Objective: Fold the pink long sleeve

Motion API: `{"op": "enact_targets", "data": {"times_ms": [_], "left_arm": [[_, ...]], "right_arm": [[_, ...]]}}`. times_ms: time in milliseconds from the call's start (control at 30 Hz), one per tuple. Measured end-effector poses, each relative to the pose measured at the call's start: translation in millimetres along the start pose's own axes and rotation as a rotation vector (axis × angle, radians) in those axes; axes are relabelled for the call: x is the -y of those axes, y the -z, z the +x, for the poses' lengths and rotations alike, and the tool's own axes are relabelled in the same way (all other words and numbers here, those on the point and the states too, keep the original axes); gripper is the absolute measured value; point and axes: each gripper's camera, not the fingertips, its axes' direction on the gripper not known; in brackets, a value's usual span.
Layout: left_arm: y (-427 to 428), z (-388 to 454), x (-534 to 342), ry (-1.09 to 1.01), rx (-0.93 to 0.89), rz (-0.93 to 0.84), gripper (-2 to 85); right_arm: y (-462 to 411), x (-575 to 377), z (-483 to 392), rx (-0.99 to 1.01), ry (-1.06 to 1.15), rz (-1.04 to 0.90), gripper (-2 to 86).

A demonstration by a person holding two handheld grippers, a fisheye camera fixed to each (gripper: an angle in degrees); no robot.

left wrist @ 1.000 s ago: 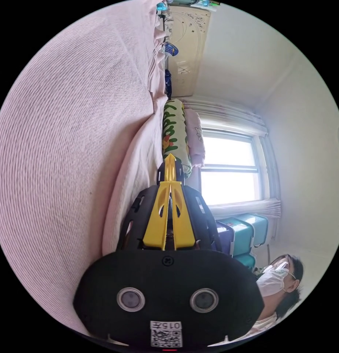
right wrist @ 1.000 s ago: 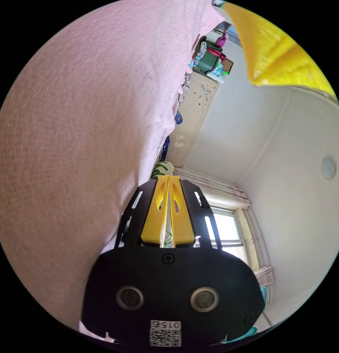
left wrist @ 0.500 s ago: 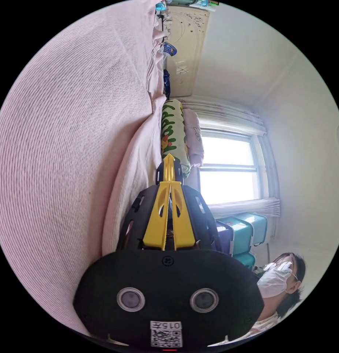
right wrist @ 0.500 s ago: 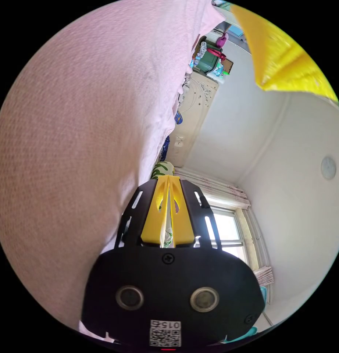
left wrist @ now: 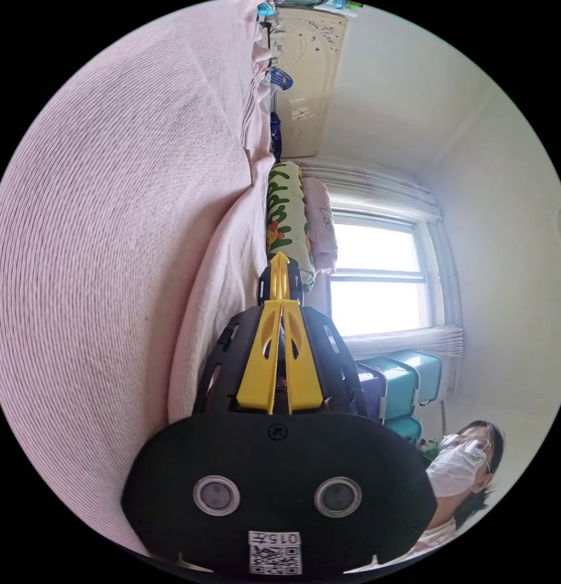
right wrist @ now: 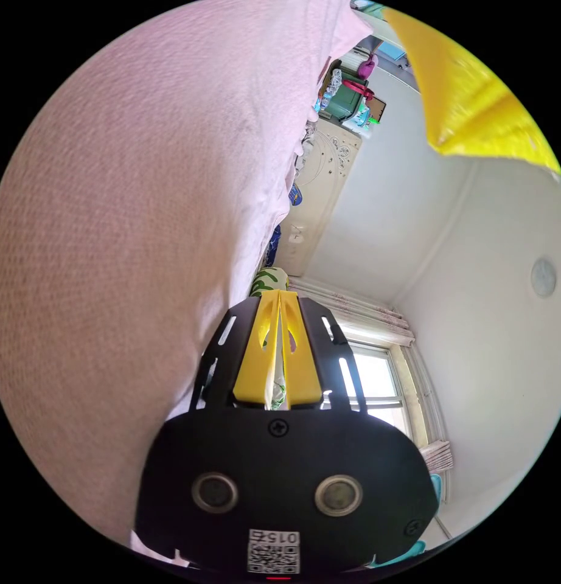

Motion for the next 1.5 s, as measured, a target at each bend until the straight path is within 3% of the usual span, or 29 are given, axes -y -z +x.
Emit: {"op": "enact_targets", "data": {"times_ms": [800,1500], "left_arm": [[4.6,-38.9,8.3,-0.004,0.016,-0.008,-1.0],[38.4,-76.3,-2.2,0.043,0.052,0.002,-1.0]], "right_arm": [[20.6,56.1,51.1,0.003,-0.005,0.001,-1.0],[68.0,177.6,209.1,0.009,-0.014,0.002,-1.0]]}}
